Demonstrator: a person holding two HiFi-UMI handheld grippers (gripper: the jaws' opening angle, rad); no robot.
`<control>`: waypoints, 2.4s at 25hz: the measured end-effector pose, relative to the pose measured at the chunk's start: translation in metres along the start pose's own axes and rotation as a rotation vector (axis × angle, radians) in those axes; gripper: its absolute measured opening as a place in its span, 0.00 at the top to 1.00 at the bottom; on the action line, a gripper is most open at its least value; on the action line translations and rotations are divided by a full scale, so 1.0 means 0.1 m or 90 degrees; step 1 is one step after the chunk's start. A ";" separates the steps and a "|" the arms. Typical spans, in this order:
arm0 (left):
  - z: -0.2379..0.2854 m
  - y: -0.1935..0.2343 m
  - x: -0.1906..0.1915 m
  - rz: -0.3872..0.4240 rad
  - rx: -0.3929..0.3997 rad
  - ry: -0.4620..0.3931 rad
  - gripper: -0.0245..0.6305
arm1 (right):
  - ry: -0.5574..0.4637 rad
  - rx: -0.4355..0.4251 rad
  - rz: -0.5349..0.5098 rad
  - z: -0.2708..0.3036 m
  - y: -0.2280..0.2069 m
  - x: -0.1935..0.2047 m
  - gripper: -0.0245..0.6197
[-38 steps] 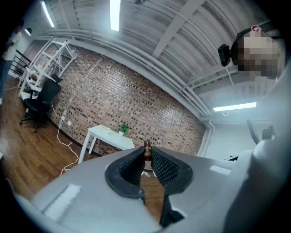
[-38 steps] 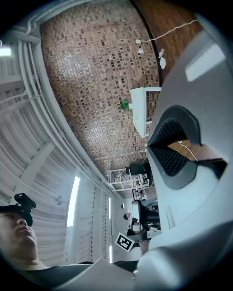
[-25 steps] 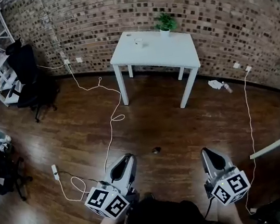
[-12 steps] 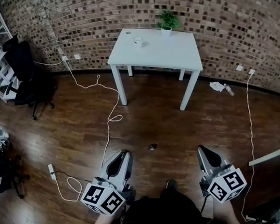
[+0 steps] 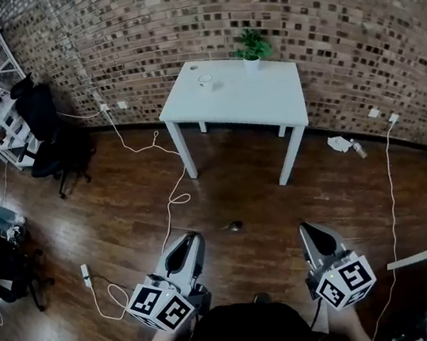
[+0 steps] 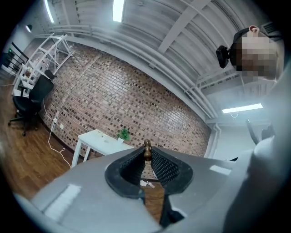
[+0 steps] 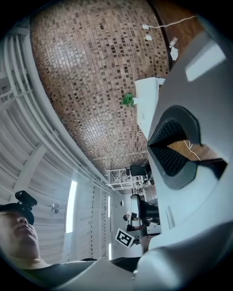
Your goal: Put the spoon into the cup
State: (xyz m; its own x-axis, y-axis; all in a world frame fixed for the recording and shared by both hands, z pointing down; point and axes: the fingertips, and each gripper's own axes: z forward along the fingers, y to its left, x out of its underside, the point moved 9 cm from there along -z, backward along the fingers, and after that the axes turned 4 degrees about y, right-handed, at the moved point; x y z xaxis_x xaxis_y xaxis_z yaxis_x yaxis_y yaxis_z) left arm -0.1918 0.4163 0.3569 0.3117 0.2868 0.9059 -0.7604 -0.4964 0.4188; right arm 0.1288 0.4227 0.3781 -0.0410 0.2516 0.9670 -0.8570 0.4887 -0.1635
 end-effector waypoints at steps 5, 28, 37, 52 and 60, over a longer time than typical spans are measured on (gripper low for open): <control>0.42 -0.09 -0.01 0.010 -0.007 0.000 0.91 | 0.007 -0.006 -0.003 0.09 -0.44 -0.05 0.95; 1.71 1.62 -0.68 -0.019 0.040 -0.011 0.91 | 0.019 0.050 -0.037 1.93 -0.78 -0.64 0.95; 2.35 1.83 -0.78 -0.026 0.034 0.015 0.91 | 0.022 0.056 0.000 2.43 -1.25 -0.73 0.95; 3.95 1.45 -0.93 0.004 0.006 0.009 0.91 | 0.009 -0.004 0.007 2.98 -2.72 -1.07 0.95; 4.53 1.63 -0.98 -0.017 -0.015 0.023 0.91 | 0.009 -0.013 0.012 3.41 -3.20 -1.17 0.95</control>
State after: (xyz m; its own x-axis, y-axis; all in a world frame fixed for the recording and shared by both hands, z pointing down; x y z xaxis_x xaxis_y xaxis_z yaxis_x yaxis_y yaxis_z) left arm -0.0888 -0.0638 0.3651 0.3117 0.3291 0.8913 -0.7652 -0.4692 0.4409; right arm 0.2323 -0.0480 0.3840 -0.0503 0.2725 0.9609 -0.8455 0.5005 -0.1862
